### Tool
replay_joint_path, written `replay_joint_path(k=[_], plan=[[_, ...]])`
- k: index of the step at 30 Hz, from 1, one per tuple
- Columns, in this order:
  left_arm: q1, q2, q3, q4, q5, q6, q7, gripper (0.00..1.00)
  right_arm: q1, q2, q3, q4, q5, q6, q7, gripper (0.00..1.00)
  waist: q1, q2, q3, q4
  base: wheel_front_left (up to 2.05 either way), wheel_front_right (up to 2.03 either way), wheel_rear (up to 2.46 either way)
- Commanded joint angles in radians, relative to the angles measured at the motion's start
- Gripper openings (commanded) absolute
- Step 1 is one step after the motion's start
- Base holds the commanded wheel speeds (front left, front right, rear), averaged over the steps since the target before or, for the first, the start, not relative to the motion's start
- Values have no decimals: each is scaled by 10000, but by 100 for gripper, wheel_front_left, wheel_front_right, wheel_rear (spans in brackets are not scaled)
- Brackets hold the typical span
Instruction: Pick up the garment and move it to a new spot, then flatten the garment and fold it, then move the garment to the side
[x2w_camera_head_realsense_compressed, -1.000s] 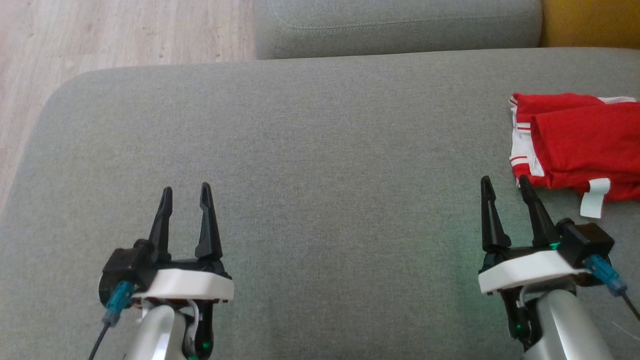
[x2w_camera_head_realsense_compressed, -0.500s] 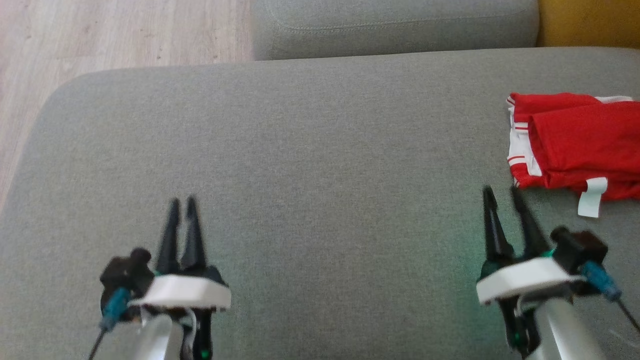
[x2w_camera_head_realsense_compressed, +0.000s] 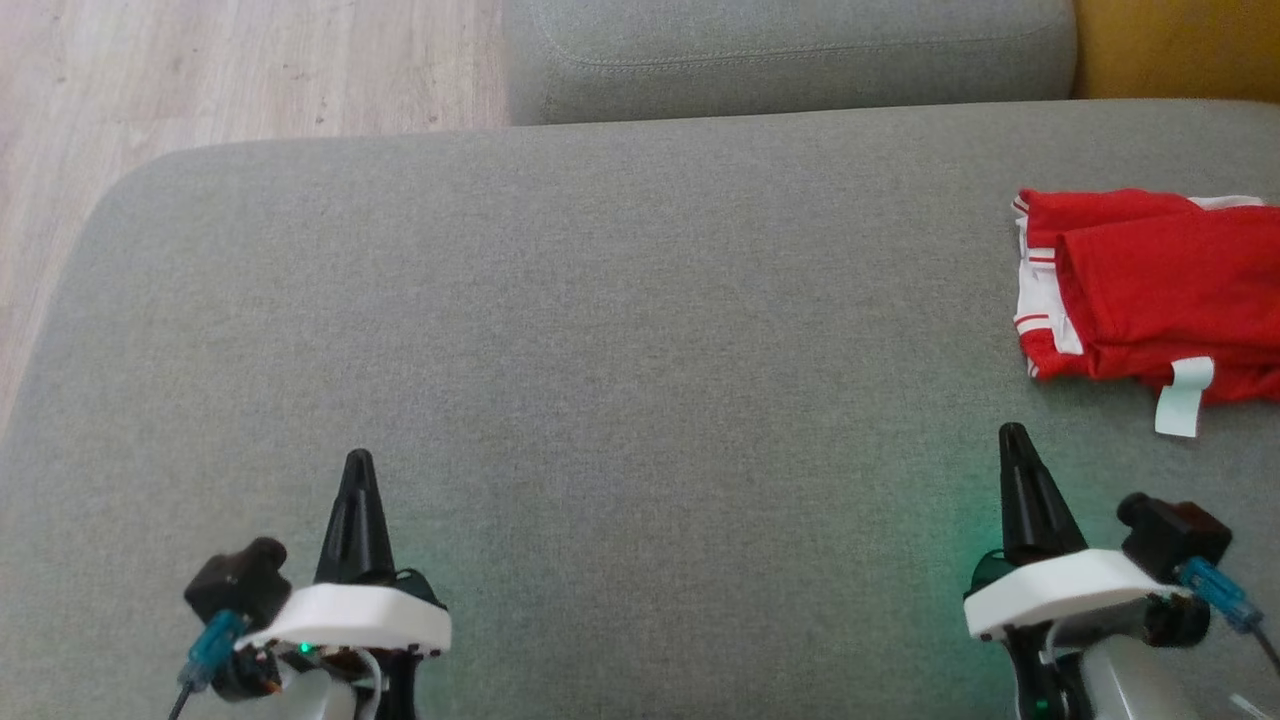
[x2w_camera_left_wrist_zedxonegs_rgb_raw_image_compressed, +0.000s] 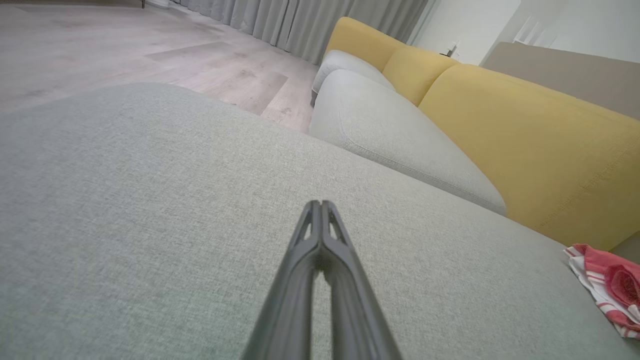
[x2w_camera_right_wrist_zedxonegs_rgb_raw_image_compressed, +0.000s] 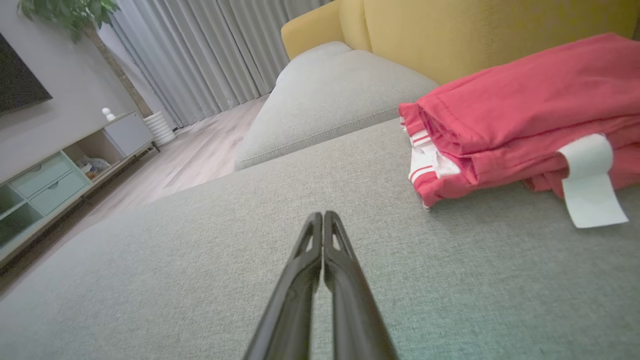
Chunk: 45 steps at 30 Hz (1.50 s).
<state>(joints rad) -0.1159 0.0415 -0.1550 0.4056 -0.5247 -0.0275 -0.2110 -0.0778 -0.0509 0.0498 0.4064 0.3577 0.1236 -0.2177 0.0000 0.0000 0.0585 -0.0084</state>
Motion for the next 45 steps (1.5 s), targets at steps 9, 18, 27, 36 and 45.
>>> replay_joint_path(k=[9,18,27,36,45], plan=[[-364,15,365,-459,-939,-121,256,0,-430,-34,-175,-457,1123,14,277,0,0,0,-43,7,0,0,0],[-321,22,589,-570,-1897,-209,544,0,-416,-42,-301,-570,2237,19,558,0,0,0,-92,14,0,0,0],[-282,28,791,-670,-2758,-288,804,0,-404,-46,-417,-671,3236,24,813,0,0,0,-137,21,0,0,0],[-244,34,992,-769,-3616,-367,1063,0,-392,-49,-535,-772,4230,29,1069,0,0,0,-181,27,0,0,0],[-210,40,1172,-857,-4382,-437,1294,0,-381,-50,-643,-862,5116,34,1299,0,0,0,-221,33,0,0,0]])
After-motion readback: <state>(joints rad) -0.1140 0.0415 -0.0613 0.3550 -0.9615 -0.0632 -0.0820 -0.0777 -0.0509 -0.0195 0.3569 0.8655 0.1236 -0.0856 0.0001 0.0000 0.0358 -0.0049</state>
